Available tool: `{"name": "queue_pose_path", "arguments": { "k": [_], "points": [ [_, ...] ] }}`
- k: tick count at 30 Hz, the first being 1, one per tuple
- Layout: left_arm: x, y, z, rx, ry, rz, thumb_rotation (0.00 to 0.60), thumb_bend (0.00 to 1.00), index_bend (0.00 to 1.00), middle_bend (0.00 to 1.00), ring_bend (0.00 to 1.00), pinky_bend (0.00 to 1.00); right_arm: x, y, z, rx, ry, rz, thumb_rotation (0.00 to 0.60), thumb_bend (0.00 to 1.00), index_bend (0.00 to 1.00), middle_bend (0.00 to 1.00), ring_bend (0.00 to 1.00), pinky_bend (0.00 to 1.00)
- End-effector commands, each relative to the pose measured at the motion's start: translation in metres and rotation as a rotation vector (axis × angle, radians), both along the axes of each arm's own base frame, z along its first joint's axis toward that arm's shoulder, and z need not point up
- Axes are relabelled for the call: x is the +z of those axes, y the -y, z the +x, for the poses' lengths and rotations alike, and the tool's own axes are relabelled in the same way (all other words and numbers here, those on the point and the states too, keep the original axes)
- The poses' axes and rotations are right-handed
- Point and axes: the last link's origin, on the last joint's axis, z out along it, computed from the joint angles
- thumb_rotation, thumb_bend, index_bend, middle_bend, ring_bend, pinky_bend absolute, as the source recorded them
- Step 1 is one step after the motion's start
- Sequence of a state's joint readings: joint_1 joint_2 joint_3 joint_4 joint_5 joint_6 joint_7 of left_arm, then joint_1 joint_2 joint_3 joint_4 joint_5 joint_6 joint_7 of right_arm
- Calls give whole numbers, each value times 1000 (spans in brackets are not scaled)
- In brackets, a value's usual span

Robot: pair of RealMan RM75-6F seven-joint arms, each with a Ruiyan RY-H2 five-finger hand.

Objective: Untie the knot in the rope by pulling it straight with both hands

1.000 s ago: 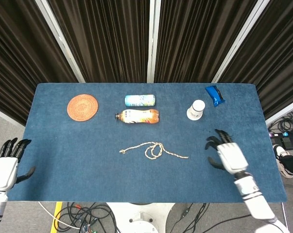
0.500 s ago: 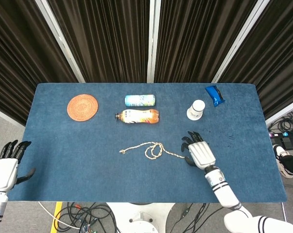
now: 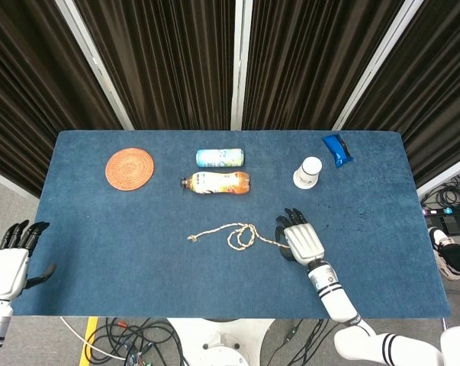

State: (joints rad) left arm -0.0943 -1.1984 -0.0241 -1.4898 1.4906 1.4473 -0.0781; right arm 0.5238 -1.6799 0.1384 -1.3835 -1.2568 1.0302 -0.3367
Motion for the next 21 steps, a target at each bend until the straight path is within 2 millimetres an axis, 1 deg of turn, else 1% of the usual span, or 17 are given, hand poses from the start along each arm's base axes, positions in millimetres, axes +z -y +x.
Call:
{"name": "queue_pose_path", "arguments": {
  "k": [1,9,17,21],
  "points": [
    [0,0,-1,1,1,-1,600,238,126,119,0,43,-1,1,-1,-5,-3,1,600,280,508,199,0,0],
    [-1,1,-1,0,0,-5,600,238,126,120,0,43,-2,1,-6,-25,-11,10,600,302,512,199,0,0],
    [-1,0,0,-5,-1,-7,600,237,132,119,0,43,-1,2,-8,-32,-7,4,600,387,576,207,0,0],
    [-1,-8,4,-31,-1,-17,600,238,138,119,0,43,2,2,-9,-33,-4,-5,600,403,600,214,0,0]
  ]
}}
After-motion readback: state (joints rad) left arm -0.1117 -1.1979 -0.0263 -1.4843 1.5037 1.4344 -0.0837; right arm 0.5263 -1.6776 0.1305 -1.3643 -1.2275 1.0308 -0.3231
